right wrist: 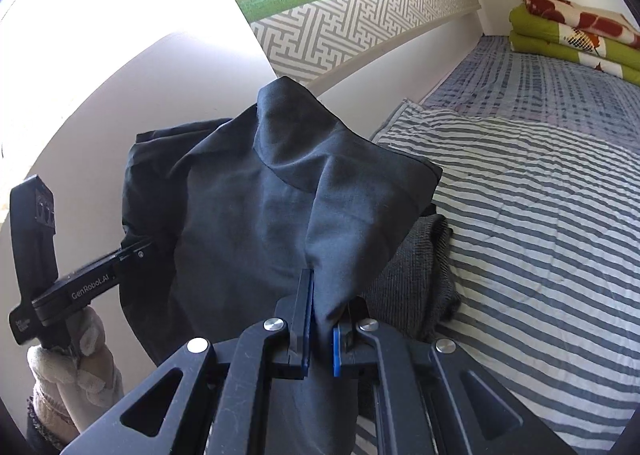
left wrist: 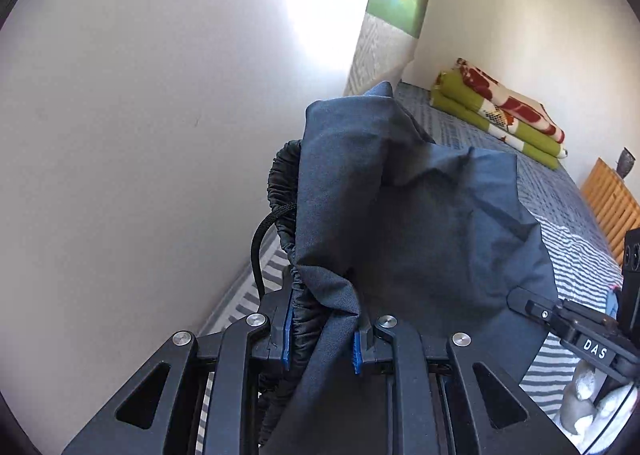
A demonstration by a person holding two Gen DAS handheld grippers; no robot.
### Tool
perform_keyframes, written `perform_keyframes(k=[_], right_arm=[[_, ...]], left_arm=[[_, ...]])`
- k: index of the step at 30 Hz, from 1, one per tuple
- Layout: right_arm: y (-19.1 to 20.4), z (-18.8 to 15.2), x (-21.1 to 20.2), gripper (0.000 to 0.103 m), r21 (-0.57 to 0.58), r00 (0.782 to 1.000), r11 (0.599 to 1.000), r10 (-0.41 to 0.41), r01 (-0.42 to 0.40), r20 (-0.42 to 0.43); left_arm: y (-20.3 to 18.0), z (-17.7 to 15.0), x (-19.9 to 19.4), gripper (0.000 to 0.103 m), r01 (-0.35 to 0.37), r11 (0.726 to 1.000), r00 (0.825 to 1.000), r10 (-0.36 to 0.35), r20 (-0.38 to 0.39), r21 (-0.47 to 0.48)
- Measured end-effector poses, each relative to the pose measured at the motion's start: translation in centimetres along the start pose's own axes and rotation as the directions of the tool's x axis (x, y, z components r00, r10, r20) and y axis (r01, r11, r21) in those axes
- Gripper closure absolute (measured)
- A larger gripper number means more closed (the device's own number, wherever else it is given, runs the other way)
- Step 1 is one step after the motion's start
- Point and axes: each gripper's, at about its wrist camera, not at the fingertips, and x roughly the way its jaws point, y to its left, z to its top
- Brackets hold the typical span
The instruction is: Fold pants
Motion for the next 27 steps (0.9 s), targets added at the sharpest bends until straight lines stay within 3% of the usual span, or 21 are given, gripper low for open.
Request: perform_keyframes(k=[10, 12, 14, 16, 17, 18, 20, 23, 25, 27], right_arm=[[-1.8, 1.4, 5.6, 0.093, 0.019, 0.996, 0.996, -0.089, 0.090, -0.027], [-2.1, 1.3, 7.3, 0.084, -0.015, 0.979, 0.981, -0.193, 0.192, -0.073], [-2.9, 0.9, 8.1, 0.078, -0.034, 0.944, 0.950, -0.311, 0.309, -0.113], [-3.9, 0.4, 7.1, 0.077, -0.018, 0.925, 0.928, -0.371, 0.371, -0.084], [-4.2, 0.2, 6.3, 0.076, -0.003, 0.922, 0.924, -0.382, 0.382, -0.071], [-4.4, -0.1, 5.3, 0.076, 0.011, 0.924, 0.925, -0.378, 0.379, -0.053], [-3.9, -1.0, 2.9, 0.076, 0.010, 0.952, 0.952, -0.306, 0.306, 0.000], [-1.5, -2.7, 0.9, 0.076, -0.063, 0.979, 0.978, -0.198, 0.201, 0.040], [-0.4, -3.4, 1.5, 0.076, -0.101, 0.990, 0.985, -0.138, 0.137, -0.011], [0.3, -4.6, 2.7, 0.076, -0.128, 0.988, 0.986, -0.119, 0.106, -0.096]], left_arm=[[3.0, 2.2, 9.8, 0.079, -0.040, 0.999, 0.997, 0.039, -0.066, -0.019], [3.1, 1.9, 12.5, 0.071, -0.099, 0.995, 0.988, 0.099, -0.119, 0.004], [3.2, 1.8, 14.2, 0.059, -0.172, 0.984, 0.971, 0.177, -0.162, 0.047], [3.9, 2.1, 14.0, 0.054, -0.206, 0.978, 0.967, 0.209, -0.148, 0.034], [4.6, 2.4, 13.1, 0.052, -0.192, 0.981, 0.974, 0.190, -0.123, -0.006], [5.1, 2.6, 12.0, 0.050, -0.179, 0.983, 0.980, 0.175, -0.092, -0.038], [5.2, 2.4, 10.3, 0.050, -0.148, 0.987, 0.988, 0.145, -0.051, -0.068], [3.3, 0.7, 9.4, 0.050, -0.075, 0.997, 0.996, 0.074, -0.046, -0.013], [2.2, -1.0, 10.2, 0.050, -0.024, 0.999, 0.996, 0.026, -0.083, 0.025], [0.6, -2.6, 11.6, 0.050, -0.023, 0.998, 0.991, 0.030, -0.130, 0.055]])
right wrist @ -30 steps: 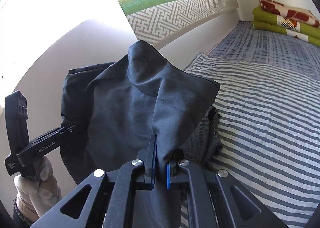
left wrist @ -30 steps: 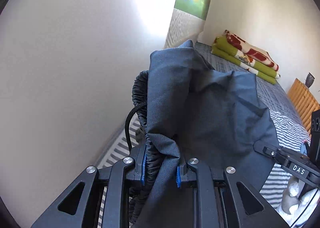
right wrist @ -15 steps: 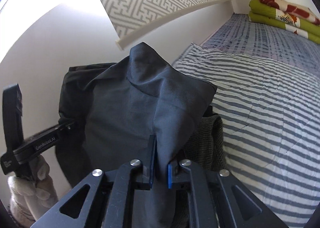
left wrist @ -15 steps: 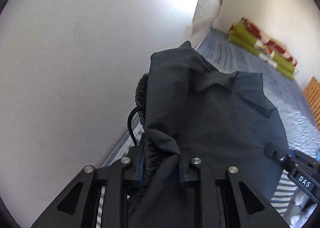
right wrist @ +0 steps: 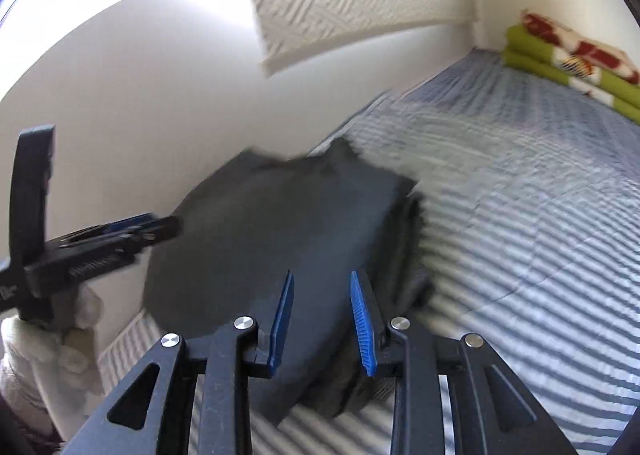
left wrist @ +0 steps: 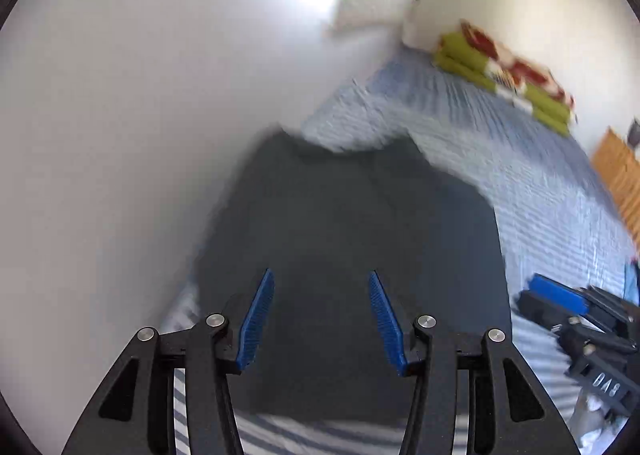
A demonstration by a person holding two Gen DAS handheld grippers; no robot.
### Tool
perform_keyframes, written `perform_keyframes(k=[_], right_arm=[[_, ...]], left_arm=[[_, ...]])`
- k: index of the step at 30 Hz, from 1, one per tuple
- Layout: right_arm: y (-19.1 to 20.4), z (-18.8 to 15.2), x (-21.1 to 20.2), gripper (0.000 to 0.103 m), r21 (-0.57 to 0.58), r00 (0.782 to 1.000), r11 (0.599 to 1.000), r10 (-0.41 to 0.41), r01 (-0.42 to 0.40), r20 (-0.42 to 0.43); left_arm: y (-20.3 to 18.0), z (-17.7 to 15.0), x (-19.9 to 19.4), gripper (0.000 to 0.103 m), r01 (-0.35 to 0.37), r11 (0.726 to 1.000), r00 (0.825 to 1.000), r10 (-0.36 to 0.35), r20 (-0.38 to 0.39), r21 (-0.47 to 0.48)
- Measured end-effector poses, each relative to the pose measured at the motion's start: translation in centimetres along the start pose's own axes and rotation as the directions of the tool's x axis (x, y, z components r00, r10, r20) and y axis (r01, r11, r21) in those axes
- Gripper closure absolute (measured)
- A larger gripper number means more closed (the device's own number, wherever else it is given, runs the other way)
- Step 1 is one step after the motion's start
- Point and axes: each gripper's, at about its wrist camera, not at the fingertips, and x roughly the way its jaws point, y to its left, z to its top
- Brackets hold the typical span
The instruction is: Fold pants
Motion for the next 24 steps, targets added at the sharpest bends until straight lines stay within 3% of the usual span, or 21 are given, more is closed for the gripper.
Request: perform_keyframes(k=[1, 4, 6, 9, 12, 18, 21, 24], right_arm=[[0.3, -1.0, 1.1, 0.076, -0.017, 0.998, 1.000, -0.004, 0.003, -0.066], [0.0, -3.6, 2.0, 0.076, -0.036, 0.987, 0.996, -0.082, 0.077, -0.142], [-0.7, -5.1, 1.3, 0.076, -0.006, 0.983, 0.998, -0.067, 0.066, -0.173], [-1.9, -7.0, -1.0, 0.076, 0.010, 0.976, 0.995, -0.092, 0.096, -0.195], [-2.8, -8.7, -5.2, 0.076, 0.017, 0.979, 0.993, -0.113, 0.118, -0.172], [-3.2, -11.5, -14.5, 0.075, 0.014, 0.979, 0.982, -0.184, 0.186, -0.085], [-3.7, -13.3, -19.2, 0.068, 0.014, 0.975, 0.975, -0.223, 0.223, -0.021], [-3.9, -15.2, -23.3, 0.063, 0.009, 0.966, 0.966, -0.257, 0.257, 0.023]], left_arm=[[-0.7, -1.2, 0.6, 0.050, -0.007, 1.000, 1.000, 0.007, -0.023, 0.014], [-3.3, -3.9, 1.8, 0.050, -0.026, 0.998, 0.997, 0.030, -0.071, 0.052], [-3.8, -6.6, 1.5, 0.050, -0.028, 0.998, 0.996, 0.032, -0.085, 0.048], [-4.5, -8.2, 0.5, 0.050, -0.025, 0.999, 0.995, 0.028, -0.096, 0.025], [-5.9, -9.1, -2.2, 0.050, -0.021, 1.000, 0.998, 0.022, -0.059, 0.020], [-13.2, -13.0, -10.7, 0.048, -0.004, 0.997, 1.000, 0.003, 0.017, 0.074], [-17.1, -14.5, -14.2, 0.045, 0.019, 0.994, 0.999, -0.023, 0.041, 0.103], [-19.6, -18.5, -20.0, 0.040, 0.035, 0.993, 0.996, -0.044, 0.072, 0.117]])
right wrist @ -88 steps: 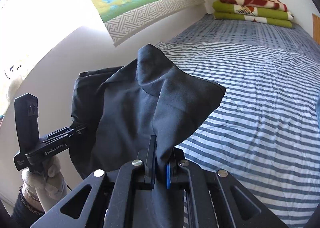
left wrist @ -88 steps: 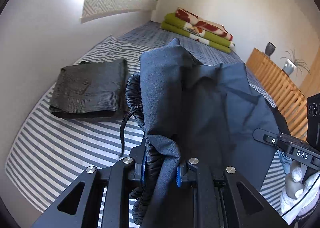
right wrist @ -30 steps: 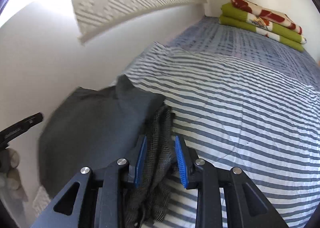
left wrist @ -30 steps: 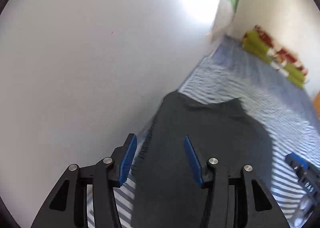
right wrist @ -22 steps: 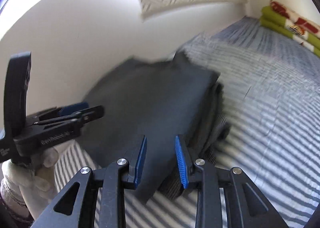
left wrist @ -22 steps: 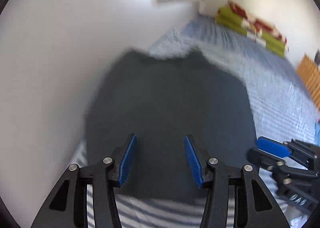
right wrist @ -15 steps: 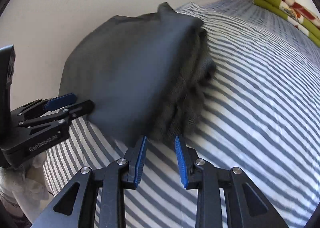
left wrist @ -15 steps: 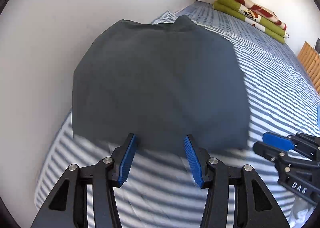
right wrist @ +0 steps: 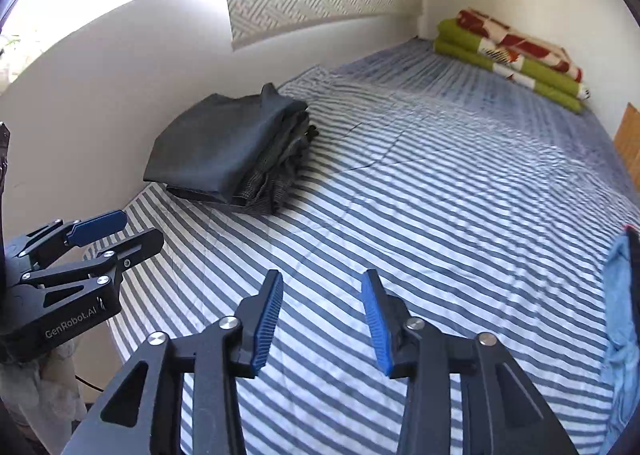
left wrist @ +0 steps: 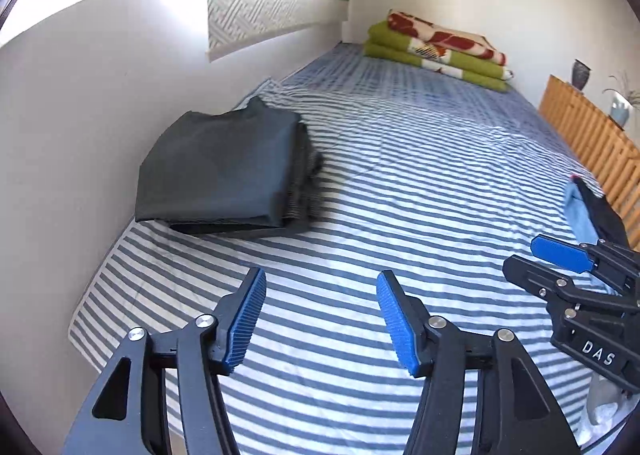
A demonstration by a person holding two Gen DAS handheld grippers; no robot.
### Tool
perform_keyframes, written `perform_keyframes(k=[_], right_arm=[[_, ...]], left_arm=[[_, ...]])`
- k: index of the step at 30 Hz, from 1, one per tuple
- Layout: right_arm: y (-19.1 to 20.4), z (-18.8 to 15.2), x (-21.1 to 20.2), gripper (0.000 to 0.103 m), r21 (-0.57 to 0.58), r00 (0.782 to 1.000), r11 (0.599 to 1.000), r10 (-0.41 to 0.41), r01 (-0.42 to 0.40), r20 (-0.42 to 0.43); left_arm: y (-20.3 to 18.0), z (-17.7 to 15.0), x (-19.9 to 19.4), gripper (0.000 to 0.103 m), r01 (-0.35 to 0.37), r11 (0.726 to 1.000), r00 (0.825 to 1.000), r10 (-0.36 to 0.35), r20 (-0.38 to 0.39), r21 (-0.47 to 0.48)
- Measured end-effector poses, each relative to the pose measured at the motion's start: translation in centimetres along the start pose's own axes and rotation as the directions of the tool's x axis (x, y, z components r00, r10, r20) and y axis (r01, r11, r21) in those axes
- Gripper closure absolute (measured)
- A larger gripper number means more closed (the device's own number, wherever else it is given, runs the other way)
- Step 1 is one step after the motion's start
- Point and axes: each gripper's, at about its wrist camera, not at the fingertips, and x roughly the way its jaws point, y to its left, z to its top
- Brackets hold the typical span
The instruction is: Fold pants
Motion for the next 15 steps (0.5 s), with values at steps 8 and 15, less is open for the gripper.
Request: perform_keyframes(k=[8, 15], right_arm=[[-1.5, -5.1, -8.5, 0.047, -0.003, 0.994, 0.997, -0.072, 0.073, 0.076], [-2.4, -8.7, -12.4, 0.046, 0.014, 0.992, 0.995, -0.096, 0.095, 0.087]], left_arm=[[-7.0, -4.7, -9.2, 0.031, 0.026, 1.000, 0.999, -0.027, 0.031, 0.015], [-10.8, -7.6, -14.1, 0.021, 0.033, 0.999, 0.998, -0.034, 0.054, 0.022]])
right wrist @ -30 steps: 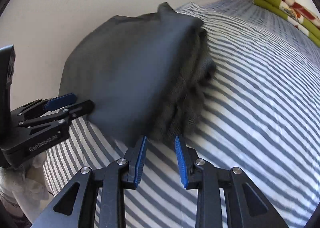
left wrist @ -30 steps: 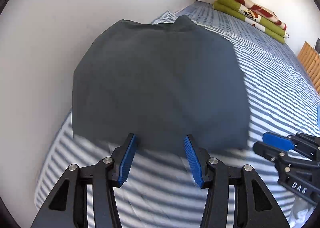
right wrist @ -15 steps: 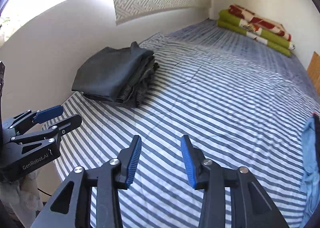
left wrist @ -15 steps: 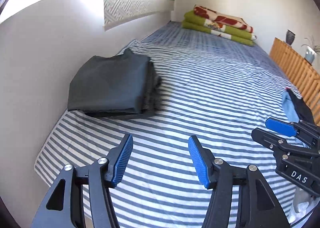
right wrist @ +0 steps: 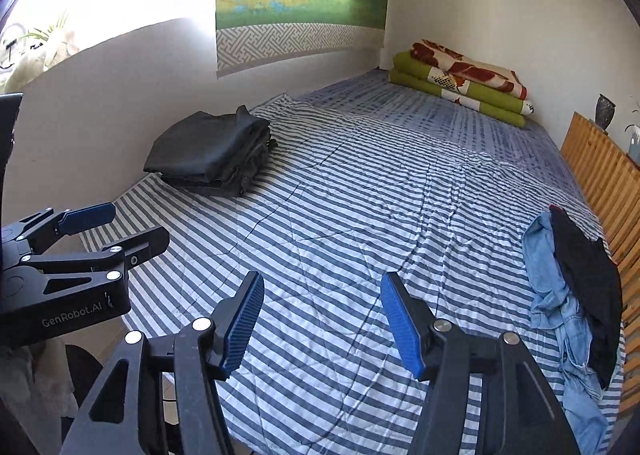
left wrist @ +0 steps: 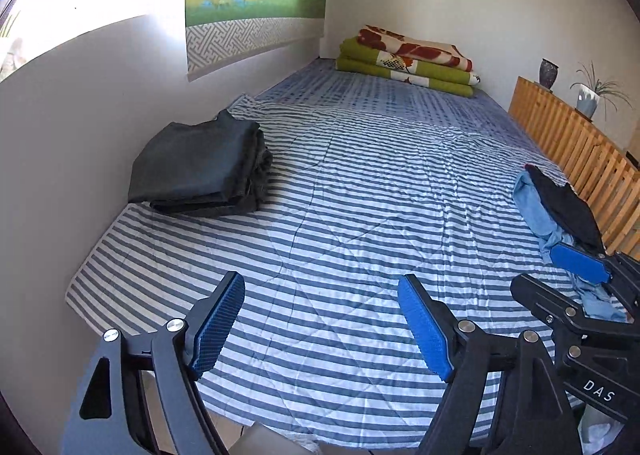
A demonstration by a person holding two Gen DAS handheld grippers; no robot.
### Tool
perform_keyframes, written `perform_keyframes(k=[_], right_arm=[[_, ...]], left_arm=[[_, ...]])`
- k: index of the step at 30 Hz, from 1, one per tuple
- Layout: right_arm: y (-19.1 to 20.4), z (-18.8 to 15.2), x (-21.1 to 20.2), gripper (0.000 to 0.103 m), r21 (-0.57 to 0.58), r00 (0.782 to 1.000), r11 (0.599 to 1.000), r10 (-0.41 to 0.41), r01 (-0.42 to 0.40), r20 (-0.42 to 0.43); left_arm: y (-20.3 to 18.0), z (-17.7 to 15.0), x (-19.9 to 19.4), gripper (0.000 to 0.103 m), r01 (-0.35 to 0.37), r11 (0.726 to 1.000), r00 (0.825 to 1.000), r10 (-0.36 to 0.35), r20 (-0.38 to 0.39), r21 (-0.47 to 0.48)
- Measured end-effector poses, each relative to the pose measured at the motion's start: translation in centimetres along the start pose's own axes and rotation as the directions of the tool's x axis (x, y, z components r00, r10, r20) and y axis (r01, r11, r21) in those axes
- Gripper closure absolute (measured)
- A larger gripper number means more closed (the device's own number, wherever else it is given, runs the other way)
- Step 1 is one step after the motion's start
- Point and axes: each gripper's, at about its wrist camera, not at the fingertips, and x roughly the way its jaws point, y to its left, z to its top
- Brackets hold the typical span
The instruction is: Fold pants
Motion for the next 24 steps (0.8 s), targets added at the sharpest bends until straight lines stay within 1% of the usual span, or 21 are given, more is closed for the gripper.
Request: perform_keyframes(k=[4, 6, 8, 10, 13, 16, 24], right_arm=[[-1.0, -1.4, -1.1, 0.046, 0.017, 1.000, 0.999, -0.031, 0.031, -0.001], [-1.3, -2.0, -1.7, 0.046, 0.026, 0.999, 0.999, -0.034, 0.034, 0.000], [-1.7, -2.3, -1.9, 0.046, 0.036, 0.999, 0.999, -0.035, 0.035, -0.001], [-1.8, -2.6, -2.3, 0.046, 0.035, 0.999, 0.999, -0.040, 0.040, 0.002], [-1.8, -2.9, -2.8, 0.046, 0.025, 0.998, 0.998, -0.066, 0.066, 0.015], [-2.0, -3.0, -3.1, 0.046, 0.024, 0.998, 0.998, -0.067, 0.066, 0.022], [-2.9, -3.2, -3.7, 0.045, 0.048, 0.996, 0.995, -0.083, 0.082, 0.034]], left_arm=[[-0.6, -1.2, -1.0, 0.017, 0.013, 0.999, 1.000, -0.013, -0.008, -0.030], [-0.8, -1.6, -1.6, 0.015, 0.008, 0.999, 1.000, -0.008, -0.005, -0.042], [-0.7, -1.9, -2.0, 0.013, 0.005, 0.999, 1.000, -0.005, -0.002, -0.049], [-0.7, -2.1, -2.2, 0.007, 0.000, 0.999, 1.000, 0.000, -0.004, -0.052], [-0.9, -2.5, -2.4, 0.006, -0.007, 0.999, 1.000, 0.007, -0.009, -0.047], [-1.1, -2.8, -2.6, 0.006, -0.011, 0.999, 1.000, 0.010, -0.016, -0.040], [-2.1, -2.3, -2.9, 0.005, -0.001, 1.000, 1.000, 0.000, -0.022, -0.028]])
